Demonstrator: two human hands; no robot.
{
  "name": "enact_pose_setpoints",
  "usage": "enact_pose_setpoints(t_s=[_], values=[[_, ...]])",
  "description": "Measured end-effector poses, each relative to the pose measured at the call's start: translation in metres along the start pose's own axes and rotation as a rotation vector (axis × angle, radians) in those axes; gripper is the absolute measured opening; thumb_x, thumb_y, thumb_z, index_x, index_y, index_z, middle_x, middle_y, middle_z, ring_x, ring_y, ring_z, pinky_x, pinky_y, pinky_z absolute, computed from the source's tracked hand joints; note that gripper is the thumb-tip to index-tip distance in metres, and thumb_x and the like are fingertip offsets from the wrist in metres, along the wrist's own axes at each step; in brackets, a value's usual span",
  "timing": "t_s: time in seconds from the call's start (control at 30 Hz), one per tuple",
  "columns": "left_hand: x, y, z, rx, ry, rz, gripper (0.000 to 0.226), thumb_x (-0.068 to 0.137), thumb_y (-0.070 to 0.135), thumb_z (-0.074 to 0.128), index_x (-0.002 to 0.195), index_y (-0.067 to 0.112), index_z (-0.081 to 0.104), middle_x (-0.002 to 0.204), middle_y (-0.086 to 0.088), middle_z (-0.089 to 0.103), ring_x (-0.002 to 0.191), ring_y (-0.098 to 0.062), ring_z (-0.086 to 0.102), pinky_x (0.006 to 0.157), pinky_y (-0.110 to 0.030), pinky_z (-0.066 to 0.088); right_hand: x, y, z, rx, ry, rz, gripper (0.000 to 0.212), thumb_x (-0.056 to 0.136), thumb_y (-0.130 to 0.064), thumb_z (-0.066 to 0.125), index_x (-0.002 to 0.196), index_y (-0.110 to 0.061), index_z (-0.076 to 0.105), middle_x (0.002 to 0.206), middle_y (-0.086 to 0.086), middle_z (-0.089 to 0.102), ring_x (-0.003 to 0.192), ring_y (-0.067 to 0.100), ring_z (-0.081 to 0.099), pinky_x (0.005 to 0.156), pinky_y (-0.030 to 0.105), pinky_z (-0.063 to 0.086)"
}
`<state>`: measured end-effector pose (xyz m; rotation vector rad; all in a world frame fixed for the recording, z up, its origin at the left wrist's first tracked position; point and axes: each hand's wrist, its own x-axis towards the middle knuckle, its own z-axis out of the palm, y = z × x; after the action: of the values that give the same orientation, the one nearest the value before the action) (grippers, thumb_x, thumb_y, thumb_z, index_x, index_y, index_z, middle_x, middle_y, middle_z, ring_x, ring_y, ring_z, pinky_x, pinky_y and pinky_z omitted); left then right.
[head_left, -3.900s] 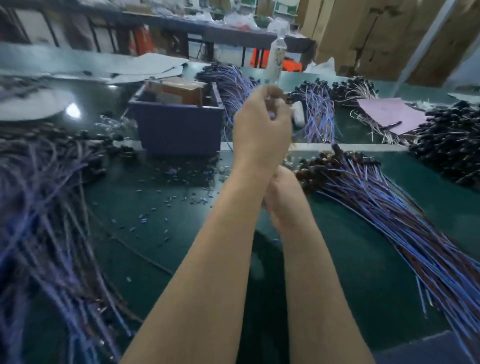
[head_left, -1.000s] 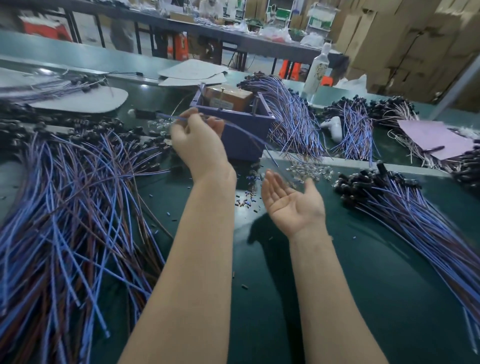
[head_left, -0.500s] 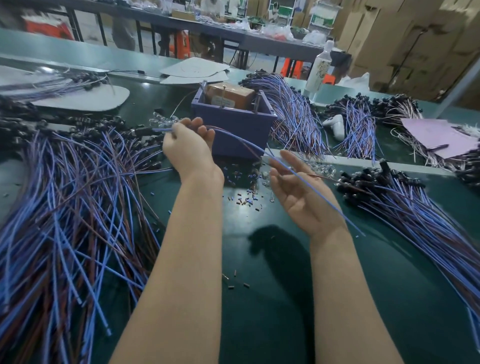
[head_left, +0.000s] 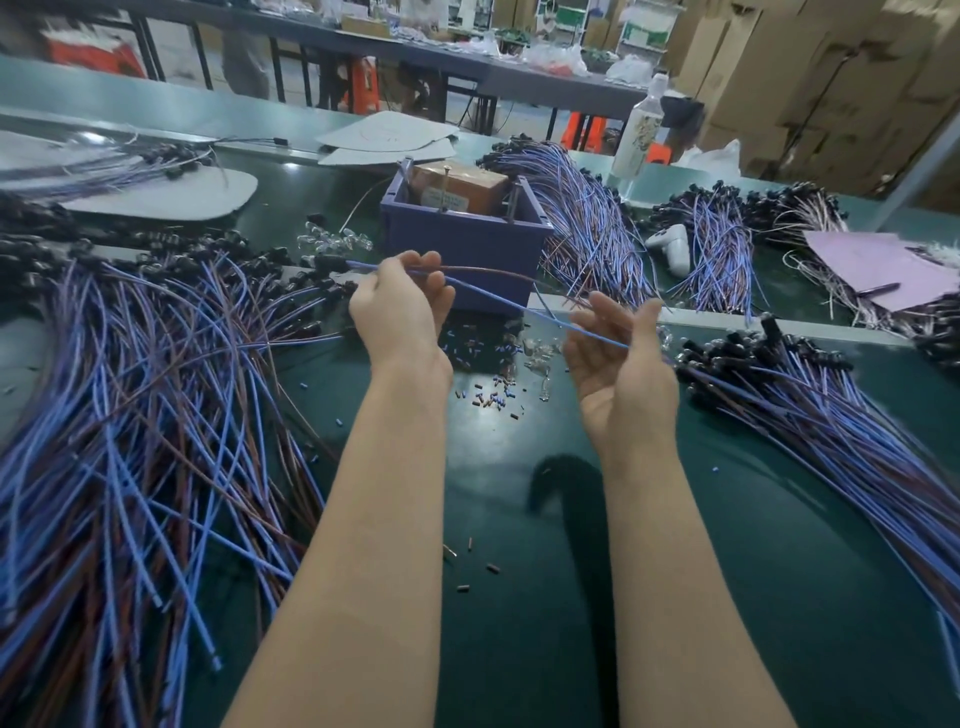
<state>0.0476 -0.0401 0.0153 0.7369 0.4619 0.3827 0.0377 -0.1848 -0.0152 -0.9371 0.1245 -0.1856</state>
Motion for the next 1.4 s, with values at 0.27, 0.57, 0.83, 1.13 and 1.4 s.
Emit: enact_pose_setpoints(t_s=[0.27, 0.57, 0.83, 1.13, 1.4], values=[[0.011, -0.008, 0.002, 0.143, 0.052, 0.084, 0.044, 0.090, 0.003, 0.052, 0.132, 0.003, 0.037, 0.116, -0.013, 0.050, 0.078, -0.013, 0.054, 0.073, -0.021, 0.052, -0.006, -0.042, 0.007, 0.154, 0.004, -0.354, 0.069, 0.101, -0.048, 0.026, 0.042, -0.017, 0.044, 0.055, 0.005, 0.058, 0.064, 0.021, 0.062, 0.066, 0.029, 0.053], [-0.018, -0.023, 0.022, 1.262, -0.799, 0.489, 0.030, 0.099, 0.028, 0.046, 0.115, 0.009, 0.062, 0.113, -0.007, 0.067, 0.103, -0.021, 0.062, 0.094, -0.030, 0.046, 0.003, 0.011, 0.020, -0.189, 0.134, 0.004, 0.059, 0.099, -0.049, 0.030, 0.058, -0.017, 0.059, 0.056, -0.006, 0.064, 0.066, 0.012, 0.061, 0.066, 0.027, 0.050], [-0.008, -0.048, 0.001, 1.303, -0.843, 0.353, 0.027, 0.098, 0.022, 0.048, 0.121, 0.014, 0.059, 0.096, -0.006, 0.068, 0.081, -0.020, 0.062, 0.065, -0.018, 0.039, 0.013, 0.022, 0.001, -0.300, 0.121, 0.062, 0.032, 0.100, -0.028, 0.044, 0.075, -0.013, 0.056, 0.060, -0.003, 0.061, 0.048, 0.008, 0.054, 0.044, 0.017, 0.042], [0.003, -0.047, -0.017, 1.483, -0.603, 0.467, 0.024, 0.097, 0.027, 0.047, 0.103, 0.015, 0.068, 0.098, -0.006, 0.069, 0.096, -0.027, 0.059, 0.086, -0.034, 0.048, 0.015, 0.021, -0.010, -0.231, 0.140, -0.004, 0.025, 0.098, -0.014, 0.048, 0.075, -0.008, 0.056, 0.067, 0.003, 0.052, 0.041, 0.000, 0.052, 0.046, 0.013, 0.047], [-0.002, -0.054, -0.015, 1.364, -0.760, 0.426, 0.020, 0.097, 0.015, 0.046, 0.084, 0.014, 0.061, 0.079, -0.002, 0.064, 0.068, -0.016, 0.053, 0.063, -0.026, 0.037, 0.013, 0.022, -0.008, -0.290, 0.057, -0.004, 0.019, 0.096, -0.017, 0.054, 0.082, -0.012, 0.066, 0.068, -0.001, 0.054, 0.041, 0.003, 0.037, 0.041, 0.013, 0.032]])
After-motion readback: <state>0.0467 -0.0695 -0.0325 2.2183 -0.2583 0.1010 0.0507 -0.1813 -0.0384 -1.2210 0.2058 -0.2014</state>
